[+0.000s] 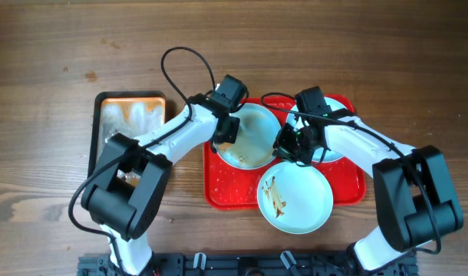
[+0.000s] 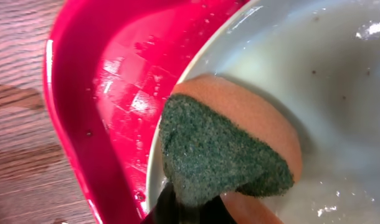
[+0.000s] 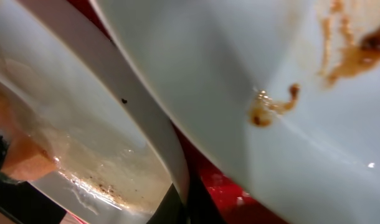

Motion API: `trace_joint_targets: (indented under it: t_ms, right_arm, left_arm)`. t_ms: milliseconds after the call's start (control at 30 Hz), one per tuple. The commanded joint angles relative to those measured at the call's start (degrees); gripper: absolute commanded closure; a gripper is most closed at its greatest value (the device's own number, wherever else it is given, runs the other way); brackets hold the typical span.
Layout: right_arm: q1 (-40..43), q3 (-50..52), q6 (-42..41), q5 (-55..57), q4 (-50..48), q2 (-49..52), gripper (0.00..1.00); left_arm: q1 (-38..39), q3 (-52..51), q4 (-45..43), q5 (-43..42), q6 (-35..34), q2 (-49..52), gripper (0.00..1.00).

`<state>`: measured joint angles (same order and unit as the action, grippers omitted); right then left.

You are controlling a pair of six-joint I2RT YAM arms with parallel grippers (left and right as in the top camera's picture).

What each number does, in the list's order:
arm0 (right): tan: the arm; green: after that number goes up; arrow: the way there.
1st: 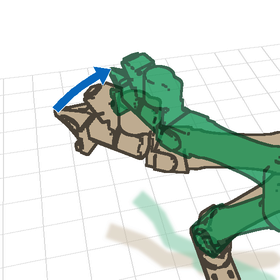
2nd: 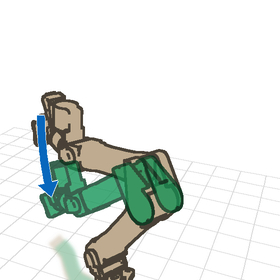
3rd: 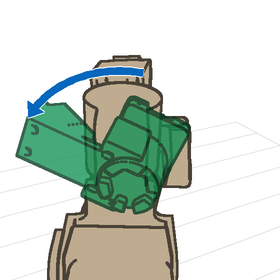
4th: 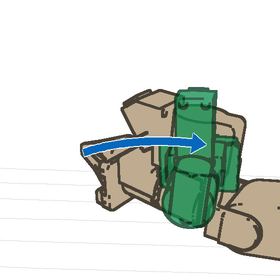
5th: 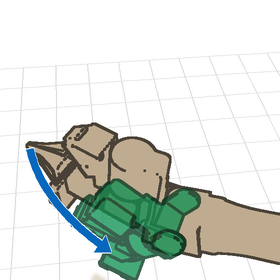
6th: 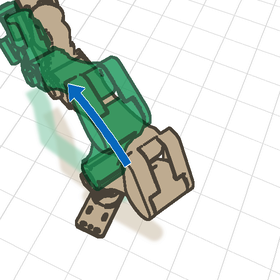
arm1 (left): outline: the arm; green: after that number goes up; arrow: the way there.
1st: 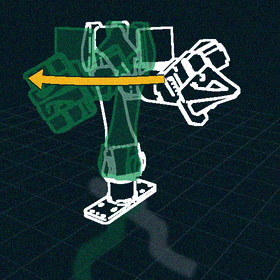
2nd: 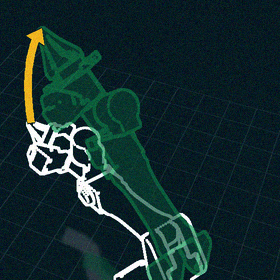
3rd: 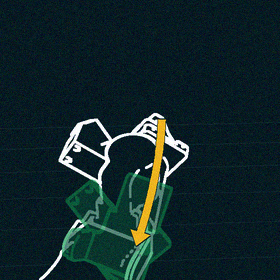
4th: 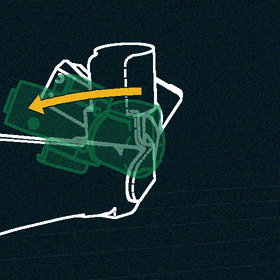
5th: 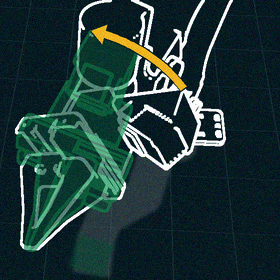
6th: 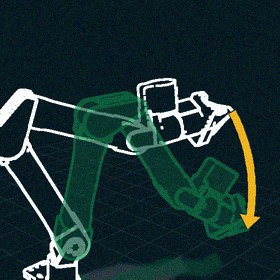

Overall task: Clean dirty plates on tray and stack at the side
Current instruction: 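Scrub the top-left plate surface with the sponge in the left gripper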

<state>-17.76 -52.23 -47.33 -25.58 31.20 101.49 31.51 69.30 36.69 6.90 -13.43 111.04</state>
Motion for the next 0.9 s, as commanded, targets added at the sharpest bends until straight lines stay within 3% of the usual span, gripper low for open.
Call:
trace_joint_targets:
  t_ms: [0,267,633,867]
  right_arm:
    - [0.46,0.61,-0.79,3.82,1.22,1.44,0.96]
    - [0.46,0.61,-0.72,3.85,1.18,1.44,0.96]
    - [0.46,0.61,-0.63,4.24,1.42,1.44,0.96]
    - [0.46,0.61,-0.66,4.24,1.46,1.44,0.96]
  left_arm:
    - [-2.1,-4.0,2.12,15.28,-4.22,5.92,0.96]
    - [0.09,3.08,2.78,15.32,-4.17,5.86,0.96]
    - [2.51,7.02,2.75,28.7,-3.63,5.86,0.96]
    - [2.51,7.17,1.68,32.68,-3.78,5.86,0.96]
